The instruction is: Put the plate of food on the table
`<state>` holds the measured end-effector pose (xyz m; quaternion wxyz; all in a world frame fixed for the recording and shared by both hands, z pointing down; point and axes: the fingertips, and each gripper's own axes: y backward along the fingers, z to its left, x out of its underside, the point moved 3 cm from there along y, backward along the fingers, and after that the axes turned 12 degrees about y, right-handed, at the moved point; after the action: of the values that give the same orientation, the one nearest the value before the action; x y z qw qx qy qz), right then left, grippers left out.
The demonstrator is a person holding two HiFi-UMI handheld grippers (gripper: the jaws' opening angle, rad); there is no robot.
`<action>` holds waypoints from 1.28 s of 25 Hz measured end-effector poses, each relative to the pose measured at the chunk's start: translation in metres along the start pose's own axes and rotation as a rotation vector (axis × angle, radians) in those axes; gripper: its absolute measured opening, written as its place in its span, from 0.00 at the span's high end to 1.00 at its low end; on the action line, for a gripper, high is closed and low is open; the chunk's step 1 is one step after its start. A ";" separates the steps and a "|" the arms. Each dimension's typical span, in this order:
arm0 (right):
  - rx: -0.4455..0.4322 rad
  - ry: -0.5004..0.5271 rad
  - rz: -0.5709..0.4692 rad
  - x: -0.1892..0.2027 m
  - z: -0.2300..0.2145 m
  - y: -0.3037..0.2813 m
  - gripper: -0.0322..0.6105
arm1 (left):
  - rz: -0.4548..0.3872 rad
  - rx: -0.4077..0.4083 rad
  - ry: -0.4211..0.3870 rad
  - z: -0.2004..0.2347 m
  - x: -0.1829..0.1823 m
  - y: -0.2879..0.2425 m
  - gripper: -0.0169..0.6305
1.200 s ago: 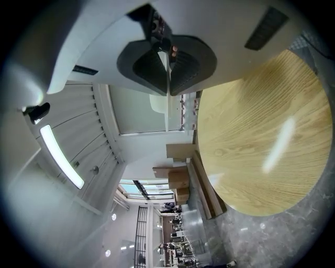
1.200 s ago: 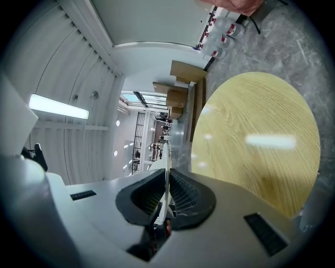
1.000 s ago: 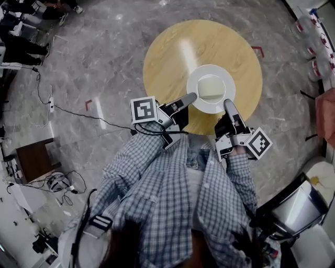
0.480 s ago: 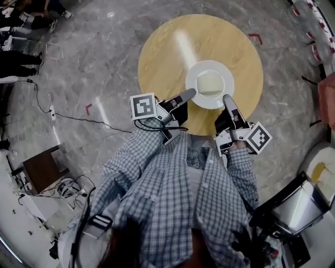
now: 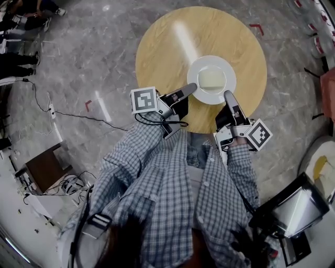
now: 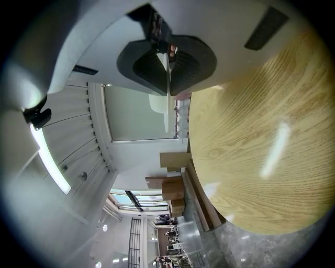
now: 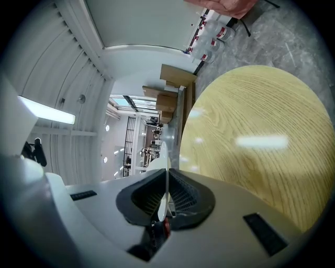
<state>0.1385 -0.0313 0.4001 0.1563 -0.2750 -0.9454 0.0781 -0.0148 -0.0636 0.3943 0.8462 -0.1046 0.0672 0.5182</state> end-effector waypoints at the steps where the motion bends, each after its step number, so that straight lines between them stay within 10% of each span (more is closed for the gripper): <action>1: 0.002 -0.002 0.002 0.000 -0.003 -0.002 0.91 | -0.003 -0.003 0.004 0.003 -0.002 -0.001 0.94; 32: 0.100 -0.049 0.089 0.005 -0.064 -0.040 0.91 | -0.026 -0.114 0.035 0.070 -0.038 -0.013 0.94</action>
<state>0.1363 -0.0577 0.4711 0.1431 -0.3064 -0.9308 0.1388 -0.0202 -0.0848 0.4717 0.8441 -0.1624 0.0509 0.5084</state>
